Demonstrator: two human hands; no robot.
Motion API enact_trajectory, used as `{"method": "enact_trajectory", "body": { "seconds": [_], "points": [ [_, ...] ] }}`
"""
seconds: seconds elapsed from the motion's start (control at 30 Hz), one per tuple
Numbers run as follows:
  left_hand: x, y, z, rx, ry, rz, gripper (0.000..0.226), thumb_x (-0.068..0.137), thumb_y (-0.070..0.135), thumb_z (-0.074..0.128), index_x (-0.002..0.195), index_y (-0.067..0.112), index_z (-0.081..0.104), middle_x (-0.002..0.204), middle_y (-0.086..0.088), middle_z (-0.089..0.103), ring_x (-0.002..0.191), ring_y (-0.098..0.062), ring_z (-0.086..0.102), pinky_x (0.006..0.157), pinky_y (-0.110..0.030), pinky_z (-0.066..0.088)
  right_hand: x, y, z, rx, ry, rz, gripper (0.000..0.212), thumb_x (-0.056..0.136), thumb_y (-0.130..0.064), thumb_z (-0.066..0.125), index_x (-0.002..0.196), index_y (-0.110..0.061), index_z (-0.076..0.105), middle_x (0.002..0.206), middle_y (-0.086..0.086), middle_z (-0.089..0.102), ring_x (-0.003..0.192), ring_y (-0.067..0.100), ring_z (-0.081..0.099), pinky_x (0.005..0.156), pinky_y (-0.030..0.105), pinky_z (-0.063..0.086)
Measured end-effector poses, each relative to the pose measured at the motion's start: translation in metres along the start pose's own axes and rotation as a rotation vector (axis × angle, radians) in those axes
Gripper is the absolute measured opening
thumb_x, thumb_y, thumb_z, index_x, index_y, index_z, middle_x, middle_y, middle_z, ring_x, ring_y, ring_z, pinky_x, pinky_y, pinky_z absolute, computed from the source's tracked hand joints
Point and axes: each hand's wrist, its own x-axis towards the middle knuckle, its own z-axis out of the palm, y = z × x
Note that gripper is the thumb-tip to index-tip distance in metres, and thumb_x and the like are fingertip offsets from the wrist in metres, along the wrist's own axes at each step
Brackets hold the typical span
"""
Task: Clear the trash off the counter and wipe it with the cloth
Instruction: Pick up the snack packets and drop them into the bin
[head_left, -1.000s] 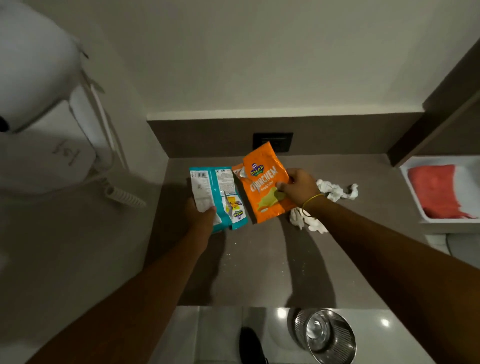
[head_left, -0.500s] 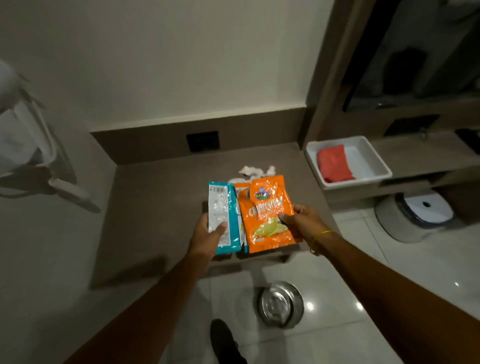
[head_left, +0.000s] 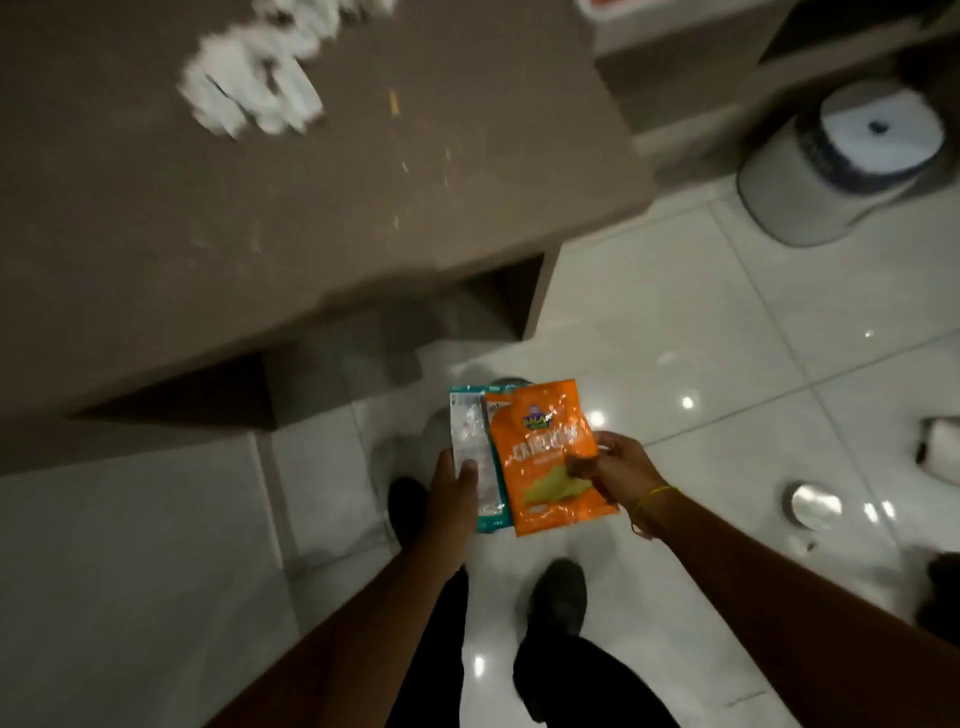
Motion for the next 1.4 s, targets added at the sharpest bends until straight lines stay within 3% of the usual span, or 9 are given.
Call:
{"method": "enact_trajectory", "body": {
  "seconds": [0.1,0.2,0.33,0.57,0.67,0.87,1.07,1.3,1.4],
  "points": [
    [0.076,-0.045,0.037,0.087,-0.021,-0.028,0.036,0.113,0.032,0.042,0.146,0.022,0.049,0.132,-0.003,0.065,0.092,-0.012,0.07,0.068,-0.018,0.058,0.083,0.045,0.02,-0.01,0.051,0.02,0.03,0.078,0.003,0.079,0.107,-0.004,0.072,0.094,0.018,0.078,0.068,0.02,0.076,0.062,0.032,0.063],
    [0.136,-0.072,0.067,0.103,-0.053,-0.018,0.041,0.114,0.032,0.038,0.154,0.023,0.044,0.146,-0.009,0.062,0.125,-0.031,0.067,0.104,-0.049,0.057,0.149,0.072,0.043,-0.088,0.093,-0.01,0.036,0.078,0.0,0.079,0.111,-0.008,0.07,0.106,0.018,0.076,0.095,0.036,0.073,0.087,0.047,0.062],
    [0.195,-0.091,0.089,0.223,-0.022,-0.041,0.047,0.114,0.032,0.032,0.157,0.019,0.044,0.148,-0.018,0.059,0.131,-0.037,0.061,0.112,-0.051,0.05,0.197,0.089,0.068,-0.324,0.155,-0.159,0.034,0.082,-0.013,0.072,0.116,-0.013,0.069,0.106,0.008,0.074,0.082,0.022,0.065,0.07,0.026,0.048],
    [0.223,-0.08,0.104,0.497,0.085,0.077,0.046,0.11,0.032,0.045,0.146,0.005,0.057,0.142,-0.023,0.064,0.13,-0.041,0.061,0.105,-0.044,0.051,0.214,0.099,0.094,-0.48,0.193,-0.228,0.051,0.081,-0.02,0.079,0.127,-0.009,0.061,0.117,0.013,0.072,0.105,0.035,0.07,0.089,0.042,0.059],
    [0.223,-0.07,0.099,0.598,0.079,0.235,0.06,0.102,0.022,0.063,0.158,0.014,0.043,0.151,-0.016,0.058,0.138,-0.038,0.057,0.112,-0.048,0.051,0.213,0.094,0.099,-0.546,0.201,-0.248,0.087,0.077,-0.026,0.086,0.148,-0.009,0.04,0.138,0.013,0.06,0.122,0.036,0.063,0.101,0.048,0.056],
    [0.228,-0.073,0.089,0.958,-0.009,0.548,0.091,0.096,0.047,0.069,0.167,0.016,0.021,0.171,-0.013,0.029,0.157,-0.033,0.033,0.121,-0.046,0.044,0.224,0.091,0.111,-0.714,0.198,-0.314,0.133,0.066,-0.049,0.091,0.161,-0.005,0.008,0.162,0.016,0.033,0.145,0.034,0.041,0.116,0.046,0.044],
    [0.232,-0.093,0.094,1.145,-0.061,0.591,0.079,0.095,0.03,0.072,0.162,0.018,0.032,0.175,-0.011,0.019,0.16,-0.035,0.024,0.123,-0.044,0.04,0.242,0.102,0.12,-0.844,0.183,-0.364,0.119,0.077,-0.032,0.088,0.163,-0.006,0.01,0.169,0.016,0.022,0.152,0.036,0.034,0.12,0.048,0.039],
    [0.147,-0.049,0.047,1.328,0.003,0.731,0.087,0.099,0.049,0.058,0.168,0.015,0.018,0.177,-0.012,0.014,0.164,-0.029,0.012,0.132,-0.044,0.024,0.14,0.073,0.099,-0.682,0.232,-0.494,0.083,0.091,-0.06,0.058,0.158,-0.023,0.028,0.164,0.003,0.035,0.147,0.022,0.041,0.119,0.04,0.042],
    [0.073,-0.002,0.003,1.231,0.106,0.813,0.081,0.085,0.04,0.081,0.154,0.01,0.052,0.162,-0.02,0.047,0.151,-0.036,0.046,0.116,-0.052,0.049,0.064,0.039,0.084,-0.672,0.26,-0.615,0.083,0.087,-0.073,0.05,0.155,-0.029,0.032,0.16,-0.002,0.039,0.143,0.014,0.043,0.12,0.034,0.039]
  ]
}}
